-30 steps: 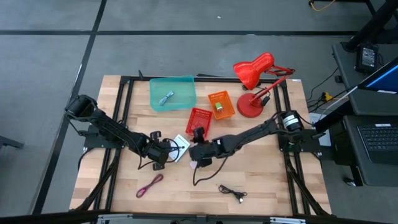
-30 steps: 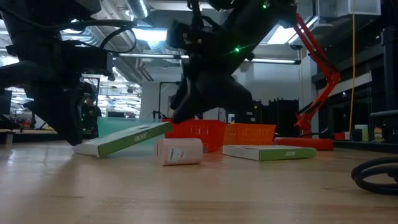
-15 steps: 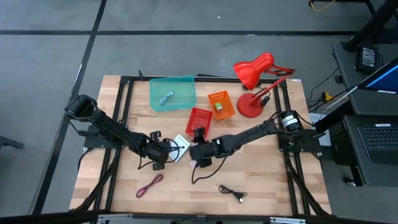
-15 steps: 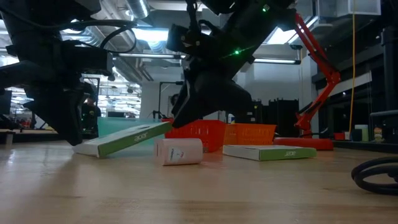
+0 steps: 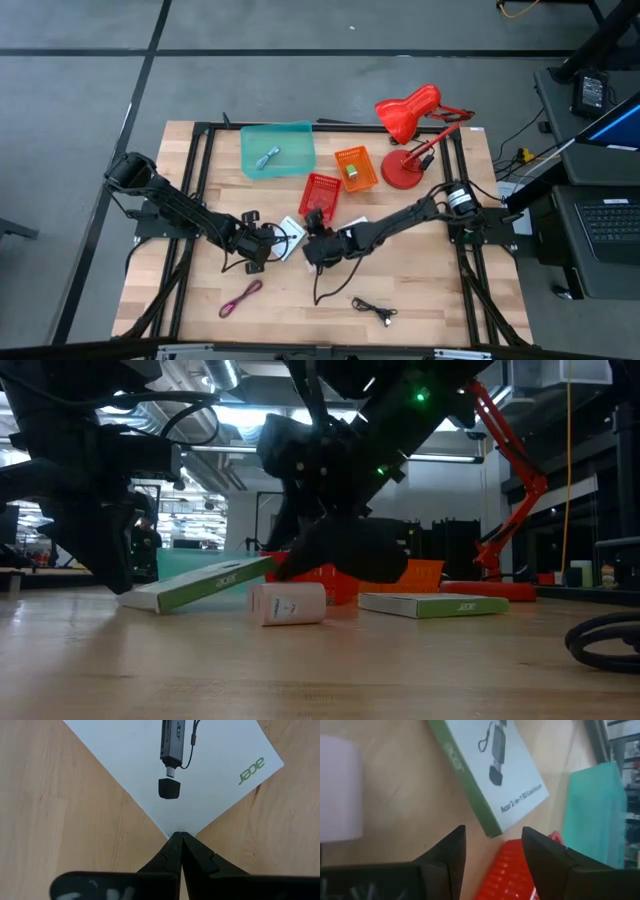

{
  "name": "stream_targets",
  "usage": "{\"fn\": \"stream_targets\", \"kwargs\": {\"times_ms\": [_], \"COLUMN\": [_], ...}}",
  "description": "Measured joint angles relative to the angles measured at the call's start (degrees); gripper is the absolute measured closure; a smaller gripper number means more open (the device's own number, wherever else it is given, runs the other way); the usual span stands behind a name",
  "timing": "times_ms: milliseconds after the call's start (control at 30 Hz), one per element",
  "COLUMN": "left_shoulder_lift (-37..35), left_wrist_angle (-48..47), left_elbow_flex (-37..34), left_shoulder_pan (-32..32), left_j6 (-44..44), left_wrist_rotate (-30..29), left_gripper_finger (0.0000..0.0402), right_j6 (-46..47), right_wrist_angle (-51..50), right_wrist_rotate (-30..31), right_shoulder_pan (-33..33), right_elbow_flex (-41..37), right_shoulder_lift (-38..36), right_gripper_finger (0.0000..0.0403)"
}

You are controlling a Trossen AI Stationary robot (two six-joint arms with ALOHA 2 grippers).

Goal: Pick and place items into bin
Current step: Put the left card reader box into the red bin

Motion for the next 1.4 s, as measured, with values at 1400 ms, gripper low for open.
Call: {"fn": "stream_targets", "kwargs": {"times_ms": [1400], "left_shoulder_lift": [0.0], "left_wrist_angle": [0.1], "left_elbow_flex": [0.0], "left_shoulder_pan": [0.0], "left_j6": [0.6], "left_wrist_rotate": [0.2], "left_gripper_finger": [0.0398], "right_j6": [-15.6], "right_wrist_angle": [13.2], "right_wrist_rotate": [7.0], "right_shoulder_pan": [0.9], "right_elbow_flex": [0.0], "right_shoulder_lift": [4.3], "right_gripper_finger": [0.0231]}}
